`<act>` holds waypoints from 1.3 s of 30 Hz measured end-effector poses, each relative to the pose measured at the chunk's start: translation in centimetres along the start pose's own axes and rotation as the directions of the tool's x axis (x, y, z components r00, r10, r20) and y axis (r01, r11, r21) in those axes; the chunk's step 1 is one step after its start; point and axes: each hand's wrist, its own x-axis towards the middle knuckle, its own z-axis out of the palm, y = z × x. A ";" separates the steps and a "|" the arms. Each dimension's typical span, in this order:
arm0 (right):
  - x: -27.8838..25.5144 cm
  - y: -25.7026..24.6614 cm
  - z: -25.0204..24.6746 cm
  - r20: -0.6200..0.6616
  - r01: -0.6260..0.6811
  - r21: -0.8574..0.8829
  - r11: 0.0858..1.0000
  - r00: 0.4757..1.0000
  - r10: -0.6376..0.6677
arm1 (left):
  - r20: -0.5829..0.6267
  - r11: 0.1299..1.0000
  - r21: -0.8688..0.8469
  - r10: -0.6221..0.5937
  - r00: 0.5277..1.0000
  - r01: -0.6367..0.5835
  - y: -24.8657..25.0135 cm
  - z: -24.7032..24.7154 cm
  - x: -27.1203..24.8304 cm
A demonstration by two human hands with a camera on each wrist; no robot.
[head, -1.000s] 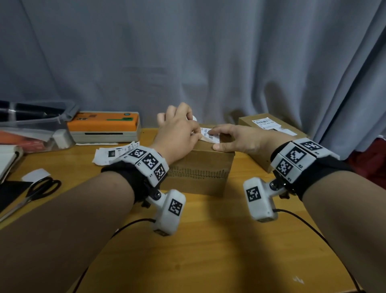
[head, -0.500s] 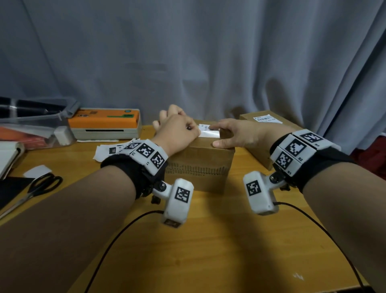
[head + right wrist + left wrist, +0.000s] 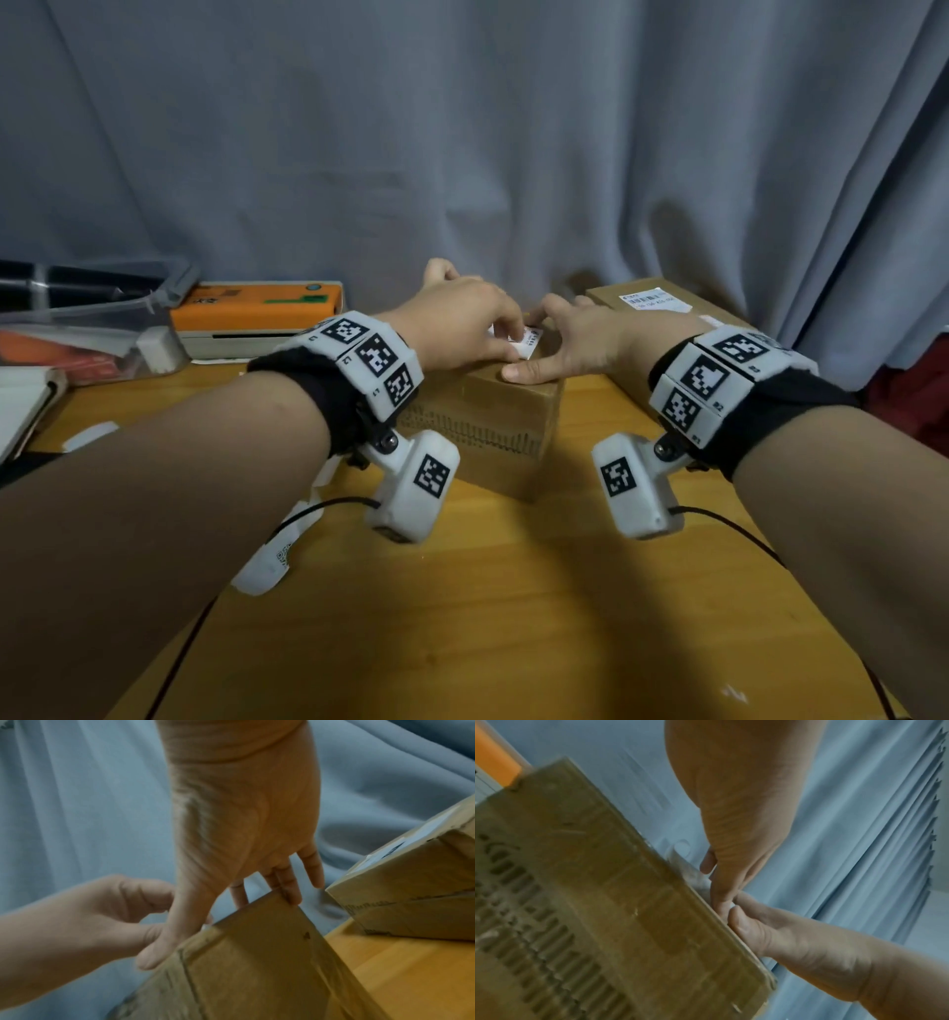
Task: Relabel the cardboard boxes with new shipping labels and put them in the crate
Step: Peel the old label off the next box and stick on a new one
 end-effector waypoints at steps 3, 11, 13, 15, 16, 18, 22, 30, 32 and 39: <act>-0.4 -0.1 0.3 -0.046 -0.031 -0.020 0.999 0.998 0.030 | -0.007 0.999 -0.011 0.034 0.999 -0.034 -0.2 0.2 -0.4; -2.2 0.0 0.5 0.059 0.032 0.097 0.995 0.998 -0.037 | -0.144 0.996 -0.087 0.017 0.989 -0.029 -0.4 1.2 -2.7; -2.5 -0.4 0.4 0.077 0.042 0.124 0.991 0.996 -0.051 | -0.155 0.997 -0.071 0.024 0.988 -0.036 -0.5 1.2 -3.0; -2.7 -0.6 0.4 0.060 0.036 0.125 0.992 0.997 -0.044 | -0.165 0.997 -0.068 0.010 0.986 -0.022 -0.9 1.3 -3.5; -2.7 -0.8 0.4 0.041 0.030 0.110 0.994 0.999 -0.034 | -0.166 0.998 -0.069 -0.005 0.986 -0.007 -1.2 1.4 -3.8; -2.9 -1.3 0.5 -0.001 0.025 0.053 0.998 1.000 -0.025 | -0.165 0.996 -0.085 -0.052 0.985 0.038 -1.5 1.5 -4.2; -2.5 -2.8 0.9 -0.056 -0.003 -0.055 0.998 0.998 0.000 | -0.173 0.977 -0.167 -0.159 0.972 0.131 -1.9 1.8 -4.2; -2.3 -2.7 0.6 -0.086 0.054 0.031 0.998 0.995 -0.051 | -0.060 0.890 -0.402 -0.260 0.964 0.215 -3.9 1.3 -4.0; -1.9 -2.5 0.4 -0.078 0.052 0.010 0.999 0.996 -0.051 | -0.055 0.958 -0.242 -0.174 0.983 0.156 -4.0 0.8 -3.7; -1.3 -2.7 -0.2 -0.097 0.062 -0.132 0.989 0.992 -0.075 | -0.067 0.978 0.167 0.140 0.988 -0.127 -2.7 -0.3 -3.2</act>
